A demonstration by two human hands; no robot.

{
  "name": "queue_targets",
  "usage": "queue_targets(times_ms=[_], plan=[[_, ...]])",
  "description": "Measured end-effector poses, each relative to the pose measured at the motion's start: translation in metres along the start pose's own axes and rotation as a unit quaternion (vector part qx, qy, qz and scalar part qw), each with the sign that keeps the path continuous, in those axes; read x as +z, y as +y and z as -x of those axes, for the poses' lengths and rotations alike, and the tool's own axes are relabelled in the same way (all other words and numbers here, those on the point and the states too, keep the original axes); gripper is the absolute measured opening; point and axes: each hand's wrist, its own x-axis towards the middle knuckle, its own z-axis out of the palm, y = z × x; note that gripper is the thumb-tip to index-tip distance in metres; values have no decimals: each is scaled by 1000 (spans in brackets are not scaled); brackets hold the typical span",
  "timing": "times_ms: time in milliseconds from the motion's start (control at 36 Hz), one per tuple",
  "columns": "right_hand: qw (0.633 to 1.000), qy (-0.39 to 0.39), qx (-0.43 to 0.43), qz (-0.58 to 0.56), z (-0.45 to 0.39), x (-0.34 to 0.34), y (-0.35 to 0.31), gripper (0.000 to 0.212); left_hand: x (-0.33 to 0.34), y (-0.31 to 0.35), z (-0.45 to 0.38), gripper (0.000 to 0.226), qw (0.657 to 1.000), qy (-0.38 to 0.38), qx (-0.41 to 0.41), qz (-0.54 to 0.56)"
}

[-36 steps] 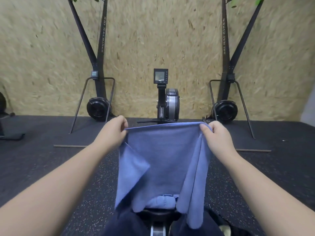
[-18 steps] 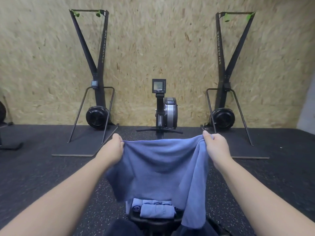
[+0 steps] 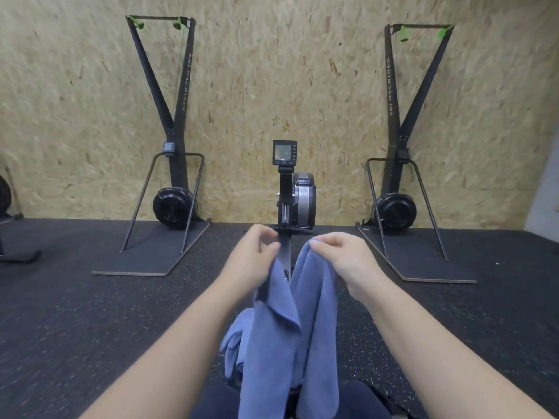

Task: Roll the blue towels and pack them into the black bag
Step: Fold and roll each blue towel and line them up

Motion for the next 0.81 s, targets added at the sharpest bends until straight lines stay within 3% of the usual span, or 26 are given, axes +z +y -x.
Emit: queue_targets(times_ms=[167, 361, 556, 806], plan=[[996, -47, -74, 16, 17, 15, -15, 17, 19, 10, 21, 25, 998, -27, 32, 46], [988, -95, -118, -5, 34, 18, -21, 32, 3, 8, 34, 10, 995, -17, 48, 82], [973, -21, -197, 118, 44, 27, -18, 29, -5, 8, 36, 18, 996, 4, 46, 81], [964, 25, -181, 194, 37, 16, -4, 24, -26, 8, 37, 16, 983, 43, 32, 173]])
